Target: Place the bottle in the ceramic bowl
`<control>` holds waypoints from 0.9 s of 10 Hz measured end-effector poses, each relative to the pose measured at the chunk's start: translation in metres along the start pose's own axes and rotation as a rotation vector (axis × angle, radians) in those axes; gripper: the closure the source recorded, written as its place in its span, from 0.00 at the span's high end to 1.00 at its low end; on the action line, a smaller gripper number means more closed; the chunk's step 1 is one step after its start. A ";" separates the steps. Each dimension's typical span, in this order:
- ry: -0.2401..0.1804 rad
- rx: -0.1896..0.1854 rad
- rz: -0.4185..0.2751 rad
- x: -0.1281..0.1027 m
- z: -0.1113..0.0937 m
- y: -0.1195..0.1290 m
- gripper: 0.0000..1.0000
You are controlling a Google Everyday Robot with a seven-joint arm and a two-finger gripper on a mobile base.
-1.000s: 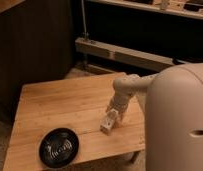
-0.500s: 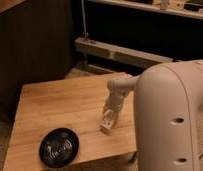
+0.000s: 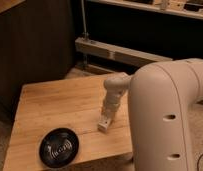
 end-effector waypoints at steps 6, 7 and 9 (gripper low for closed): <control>-0.086 -0.089 -0.459 0.089 -0.095 0.131 0.00; -0.087 -0.103 -0.547 0.108 -0.102 0.152 0.00; -0.081 -0.143 -0.805 0.164 -0.104 0.201 0.00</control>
